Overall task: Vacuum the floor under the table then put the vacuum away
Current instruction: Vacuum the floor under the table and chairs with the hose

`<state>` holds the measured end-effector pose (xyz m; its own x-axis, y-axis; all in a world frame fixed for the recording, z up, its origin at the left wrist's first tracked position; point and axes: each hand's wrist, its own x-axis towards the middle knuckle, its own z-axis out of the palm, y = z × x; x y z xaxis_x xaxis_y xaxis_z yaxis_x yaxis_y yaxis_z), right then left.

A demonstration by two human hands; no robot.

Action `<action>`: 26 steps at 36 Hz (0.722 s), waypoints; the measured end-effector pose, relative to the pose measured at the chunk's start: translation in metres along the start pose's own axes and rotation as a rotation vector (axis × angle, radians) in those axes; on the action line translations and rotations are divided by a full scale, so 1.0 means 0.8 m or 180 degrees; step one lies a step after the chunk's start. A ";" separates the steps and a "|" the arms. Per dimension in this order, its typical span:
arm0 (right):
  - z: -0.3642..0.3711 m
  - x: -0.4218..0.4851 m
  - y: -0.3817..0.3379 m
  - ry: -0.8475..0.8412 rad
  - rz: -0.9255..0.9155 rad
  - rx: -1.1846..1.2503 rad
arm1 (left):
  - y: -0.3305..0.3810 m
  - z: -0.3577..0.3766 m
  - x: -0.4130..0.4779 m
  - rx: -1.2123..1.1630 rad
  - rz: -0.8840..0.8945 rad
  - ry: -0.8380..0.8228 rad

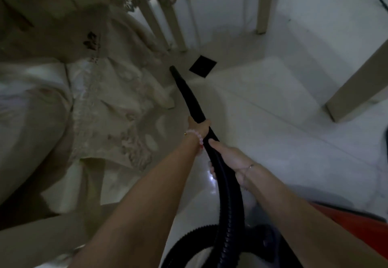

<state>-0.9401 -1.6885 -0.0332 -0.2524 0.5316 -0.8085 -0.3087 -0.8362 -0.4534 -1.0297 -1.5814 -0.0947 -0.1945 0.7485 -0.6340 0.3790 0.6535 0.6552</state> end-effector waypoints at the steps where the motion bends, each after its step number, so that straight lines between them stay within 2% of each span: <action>1: -0.001 0.009 -0.007 -0.0009 0.0028 0.0084 | 0.004 0.000 0.008 -0.0082 0.0004 -0.0004; 5: 0.001 0.033 -0.029 -0.0067 -0.0016 0.0359 | 0.012 -0.001 0.034 -0.0461 0.0060 -0.0080; 8: 0.004 0.042 -0.050 -0.0063 -0.0331 0.0363 | 0.014 -0.004 0.052 -0.0954 -0.0178 -0.0389; 12: 0.003 0.060 -0.070 0.0241 -0.0650 0.0026 | 0.023 -0.012 0.065 -0.1205 -0.0158 -0.0651; 16: 0.006 0.067 -0.080 0.0381 -0.0939 -0.0166 | 0.050 -0.005 0.062 -0.1042 0.0038 -0.0591; 21: -0.002 0.070 -0.078 0.0597 -0.0911 -0.0342 | 0.064 0.018 0.074 -0.0697 0.0128 -0.0818; 26: -0.014 0.078 -0.061 0.0929 -0.0675 0.0012 | 0.059 0.041 0.029 -0.0172 0.0116 -0.1090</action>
<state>-0.9303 -1.6158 -0.0659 0.0900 0.6318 -0.7699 -0.3295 -0.7106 -0.6216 -0.9863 -1.5367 -0.0917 0.1366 0.6961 -0.7048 0.3299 0.6389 0.6949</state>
